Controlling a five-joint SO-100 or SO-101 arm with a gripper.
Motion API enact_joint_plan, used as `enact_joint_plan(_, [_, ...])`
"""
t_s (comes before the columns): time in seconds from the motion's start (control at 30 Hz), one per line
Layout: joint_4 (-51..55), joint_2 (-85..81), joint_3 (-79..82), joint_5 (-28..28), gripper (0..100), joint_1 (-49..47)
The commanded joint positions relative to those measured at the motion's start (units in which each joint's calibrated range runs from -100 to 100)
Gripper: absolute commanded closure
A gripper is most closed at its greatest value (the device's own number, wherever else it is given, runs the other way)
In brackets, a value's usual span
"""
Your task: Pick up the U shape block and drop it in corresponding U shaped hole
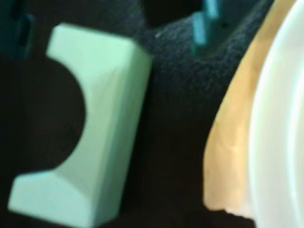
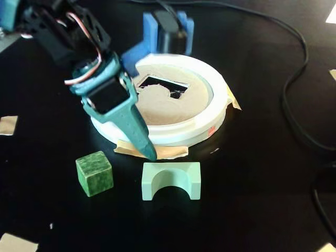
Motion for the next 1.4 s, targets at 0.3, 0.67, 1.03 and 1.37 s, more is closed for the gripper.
enact_joint_plan(0.3, [0.6, 13.1, -19.6, -1.4, 44, -0.7])
enact_joint_plan(0.67, [-0.2, 20.4, -22.6, -3.0, 44, 0.2])
enact_joint_plan(1.03, [-0.7, 19.4, -22.5, -2.8, 44, 0.6])
enact_joint_plan(1.37, [-0.2, 19.3, -22.5, -2.6, 44, 0.5])
